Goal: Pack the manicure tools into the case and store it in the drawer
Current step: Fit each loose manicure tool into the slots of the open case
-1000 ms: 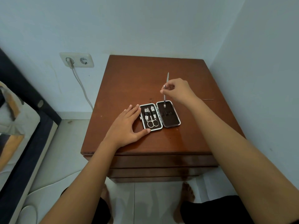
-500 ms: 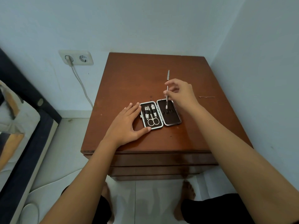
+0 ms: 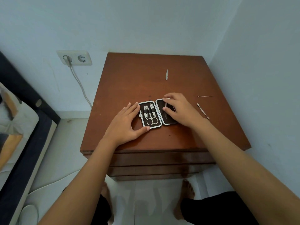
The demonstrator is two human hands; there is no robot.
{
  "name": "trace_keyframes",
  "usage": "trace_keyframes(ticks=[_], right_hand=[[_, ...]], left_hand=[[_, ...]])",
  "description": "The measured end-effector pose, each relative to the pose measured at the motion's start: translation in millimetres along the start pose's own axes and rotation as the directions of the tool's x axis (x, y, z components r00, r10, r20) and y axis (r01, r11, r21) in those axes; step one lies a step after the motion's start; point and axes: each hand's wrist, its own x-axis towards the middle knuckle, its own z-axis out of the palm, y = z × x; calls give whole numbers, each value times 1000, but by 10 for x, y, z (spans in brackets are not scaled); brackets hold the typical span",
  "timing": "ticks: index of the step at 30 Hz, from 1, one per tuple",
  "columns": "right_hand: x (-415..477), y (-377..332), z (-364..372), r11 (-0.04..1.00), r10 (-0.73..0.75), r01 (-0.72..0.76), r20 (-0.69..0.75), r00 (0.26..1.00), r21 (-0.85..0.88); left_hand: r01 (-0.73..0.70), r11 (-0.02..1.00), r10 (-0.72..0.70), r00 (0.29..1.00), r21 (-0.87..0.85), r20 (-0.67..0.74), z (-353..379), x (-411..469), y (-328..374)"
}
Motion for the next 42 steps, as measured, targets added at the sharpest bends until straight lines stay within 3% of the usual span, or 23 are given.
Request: trace_keyframes(ticks=[15, 19, 25, 31, 42], right_hand=[[-281, 30, 38, 992, -38, 24, 123, 992, 120], [-182, 85, 4, 989, -26, 17, 59, 998, 148], [535, 282, -28, 986, 139, -138, 1, 990, 89], [974, 385, 12, 981, 191, -182, 151, 970, -74], [51, 415, -170, 987, 140, -138, 24, 990, -78]], left_hand=[[15, 1000, -15, 1000, 3, 11, -19, -8, 30], [4, 1000, -4, 1000, 3, 7, -12, -4, 2], [-12, 1000, 12, 1000, -1, -16, 8, 9, -19], [-26, 1000, 26, 999, 4, -34, 10, 14, -30], [19, 999, -19, 1000, -38, -20, -19, 0, 25]])
